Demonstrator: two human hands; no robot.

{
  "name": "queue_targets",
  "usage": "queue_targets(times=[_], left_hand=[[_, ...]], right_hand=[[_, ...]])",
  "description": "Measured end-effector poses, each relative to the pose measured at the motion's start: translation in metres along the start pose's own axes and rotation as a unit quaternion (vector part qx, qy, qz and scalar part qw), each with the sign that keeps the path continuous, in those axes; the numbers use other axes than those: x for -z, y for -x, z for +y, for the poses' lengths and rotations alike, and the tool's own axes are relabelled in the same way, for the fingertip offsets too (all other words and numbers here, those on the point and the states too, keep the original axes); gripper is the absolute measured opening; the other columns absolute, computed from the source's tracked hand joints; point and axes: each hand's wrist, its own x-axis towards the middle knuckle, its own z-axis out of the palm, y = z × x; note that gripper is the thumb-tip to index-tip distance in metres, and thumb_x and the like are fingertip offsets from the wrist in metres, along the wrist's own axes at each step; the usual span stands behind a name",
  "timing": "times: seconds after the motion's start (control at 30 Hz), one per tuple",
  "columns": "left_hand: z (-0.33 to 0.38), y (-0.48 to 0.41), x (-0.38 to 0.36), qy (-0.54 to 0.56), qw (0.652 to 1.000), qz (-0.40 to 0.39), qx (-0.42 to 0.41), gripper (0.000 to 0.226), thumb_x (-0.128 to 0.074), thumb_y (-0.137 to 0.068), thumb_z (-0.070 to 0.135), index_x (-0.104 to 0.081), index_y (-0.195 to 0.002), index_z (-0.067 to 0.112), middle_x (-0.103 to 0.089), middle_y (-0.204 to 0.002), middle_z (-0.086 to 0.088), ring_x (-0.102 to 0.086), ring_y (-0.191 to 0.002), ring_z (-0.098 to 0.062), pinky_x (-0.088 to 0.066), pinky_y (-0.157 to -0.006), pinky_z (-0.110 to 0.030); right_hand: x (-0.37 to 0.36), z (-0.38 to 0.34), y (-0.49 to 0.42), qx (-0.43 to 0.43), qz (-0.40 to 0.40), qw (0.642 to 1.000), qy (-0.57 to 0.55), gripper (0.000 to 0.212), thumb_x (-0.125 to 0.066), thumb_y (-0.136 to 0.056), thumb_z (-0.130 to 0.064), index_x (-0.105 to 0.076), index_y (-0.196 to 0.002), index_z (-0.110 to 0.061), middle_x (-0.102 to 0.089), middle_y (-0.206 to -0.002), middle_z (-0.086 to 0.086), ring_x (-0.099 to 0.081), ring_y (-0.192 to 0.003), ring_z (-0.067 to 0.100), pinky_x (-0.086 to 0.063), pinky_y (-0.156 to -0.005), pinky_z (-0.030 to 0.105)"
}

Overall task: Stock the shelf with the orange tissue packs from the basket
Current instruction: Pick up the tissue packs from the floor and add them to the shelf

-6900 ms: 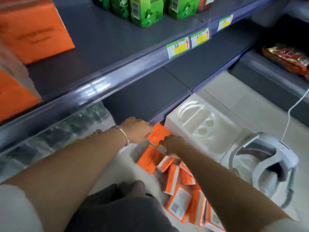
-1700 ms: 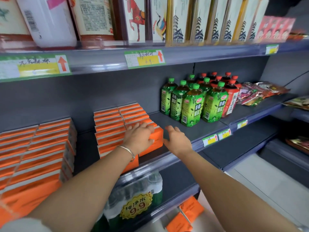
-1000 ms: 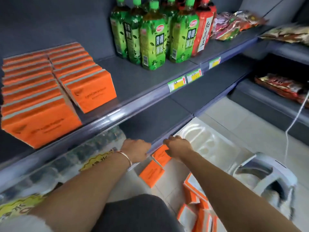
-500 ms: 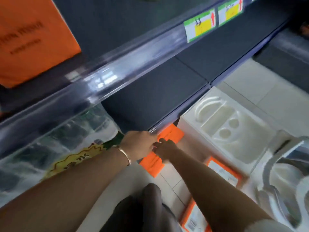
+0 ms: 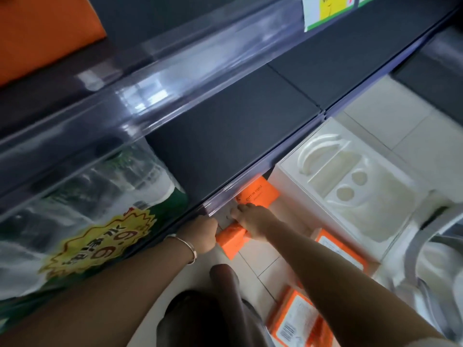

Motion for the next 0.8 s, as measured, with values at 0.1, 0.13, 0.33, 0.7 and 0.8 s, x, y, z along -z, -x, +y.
queue_targets(times=[0.1,0.13,0.33,0.7,0.8], left_hand=[[0.004,0.005,0.005,0.025,1.000,0.009,0.000,0.026,-0.052,-0.093,0.017,-0.055,-0.114,0.002,-0.059,-0.121,-0.016,-0.056,-0.114,-0.034,-0.045,-0.091,-0.039],[0.006,0.006,0.007,0.032,0.999,0.010,-0.009,0.025,-0.053,-0.091,0.017,-0.054,-0.113,0.004,-0.059,-0.119,-0.015,-0.057,-0.112,-0.034,-0.046,-0.089,-0.039],[0.013,0.010,0.011,0.101,0.994,-0.018,-0.029,0.032,-0.059,-0.071,0.017,-0.048,-0.101,0.013,-0.061,-0.109,-0.012,-0.061,-0.098,-0.032,-0.051,-0.078,-0.037],[0.038,0.011,0.033,0.269,0.943,0.182,-0.070,0.070,-0.062,-0.083,0.014,-0.027,-0.143,0.013,-0.035,-0.137,-0.014,-0.043,-0.125,-0.029,-0.038,-0.102,-0.034],[0.053,0.015,0.046,0.422,0.876,0.225,-0.068,0.084,-0.073,-0.078,0.018,-0.024,-0.145,0.009,-0.038,-0.140,-0.014,-0.039,-0.129,-0.025,-0.032,-0.104,-0.030]], right_hand=[[0.001,0.008,0.017,0.011,0.052,0.994,-0.092,0.053,-0.069,-0.084,-0.022,-0.042,-0.128,-0.014,-0.053,-0.124,0.008,-0.051,-0.111,0.028,-0.043,-0.091,0.037],[0.003,0.008,0.022,0.013,0.069,0.991,-0.115,0.050,-0.070,-0.083,-0.022,-0.044,-0.124,-0.013,-0.055,-0.119,0.008,-0.052,-0.107,0.027,-0.043,-0.090,0.035],[0.015,0.002,0.036,-0.008,0.092,0.971,-0.220,0.037,-0.072,-0.078,-0.016,-0.046,-0.105,-0.013,-0.055,-0.101,0.006,-0.050,-0.091,0.022,-0.040,-0.074,0.028],[0.016,0.025,0.074,-0.081,-0.051,0.616,-0.782,0.060,-0.075,-0.072,-0.011,-0.053,-0.128,-0.011,-0.064,-0.124,0.009,-0.060,-0.116,0.025,-0.044,-0.103,0.046],[0.024,0.036,0.086,-0.035,0.015,0.530,-0.847,0.083,-0.090,-0.057,-0.023,-0.052,-0.131,-0.017,-0.062,-0.128,0.008,-0.058,-0.119,0.027,-0.042,-0.105,0.047]])
